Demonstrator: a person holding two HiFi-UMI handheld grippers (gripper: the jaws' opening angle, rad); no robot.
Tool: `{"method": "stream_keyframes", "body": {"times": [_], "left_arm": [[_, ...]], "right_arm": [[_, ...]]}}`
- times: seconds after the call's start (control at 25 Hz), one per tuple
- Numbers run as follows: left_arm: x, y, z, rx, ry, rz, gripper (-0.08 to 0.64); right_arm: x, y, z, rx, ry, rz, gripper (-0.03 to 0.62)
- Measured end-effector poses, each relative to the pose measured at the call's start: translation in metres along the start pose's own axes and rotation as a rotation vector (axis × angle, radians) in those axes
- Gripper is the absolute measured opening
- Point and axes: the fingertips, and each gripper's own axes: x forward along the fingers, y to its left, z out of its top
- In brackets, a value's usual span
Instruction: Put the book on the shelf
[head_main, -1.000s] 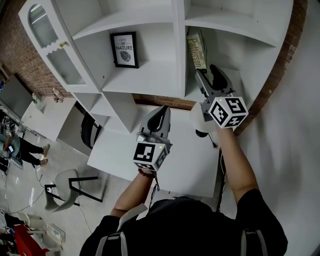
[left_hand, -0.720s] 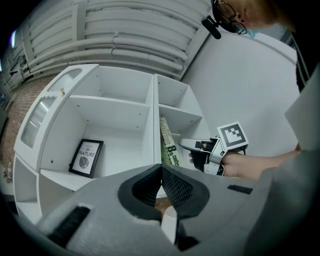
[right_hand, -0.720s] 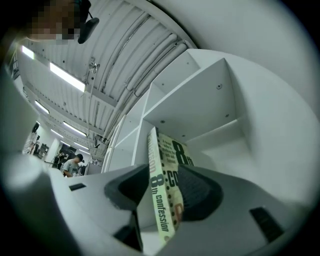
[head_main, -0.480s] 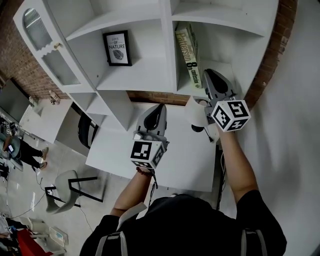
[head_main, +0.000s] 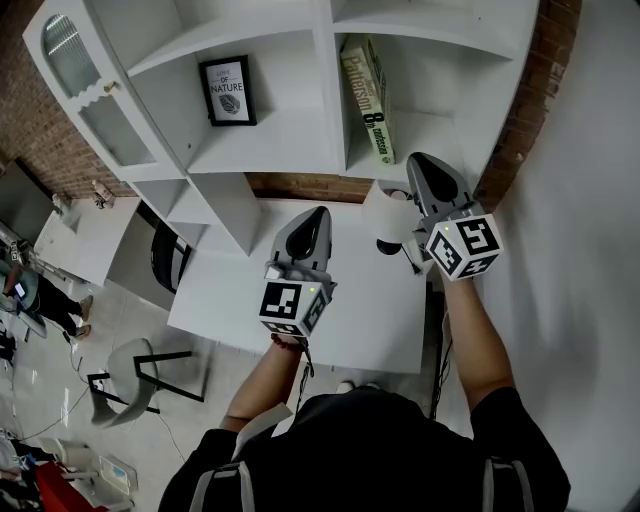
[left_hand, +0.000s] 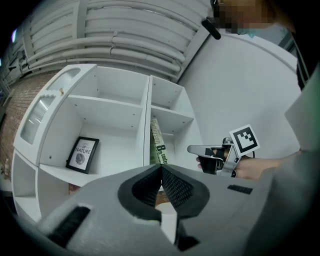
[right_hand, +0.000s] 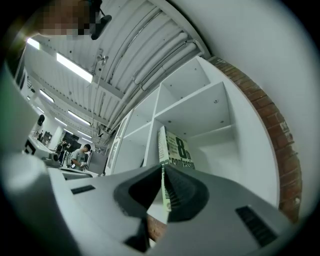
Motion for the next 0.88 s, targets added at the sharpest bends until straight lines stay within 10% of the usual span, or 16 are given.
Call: {"method": "stream_keyframes", "body": {"times": [0.88], "left_arm": [[-0.039, -0.012, -0.028, -0.055, 0.061, -0.013, 0.018]], "right_arm": [[-0.076, 0.035, -0.009, 0.03, 0.009, 0.001, 0.037]]}}
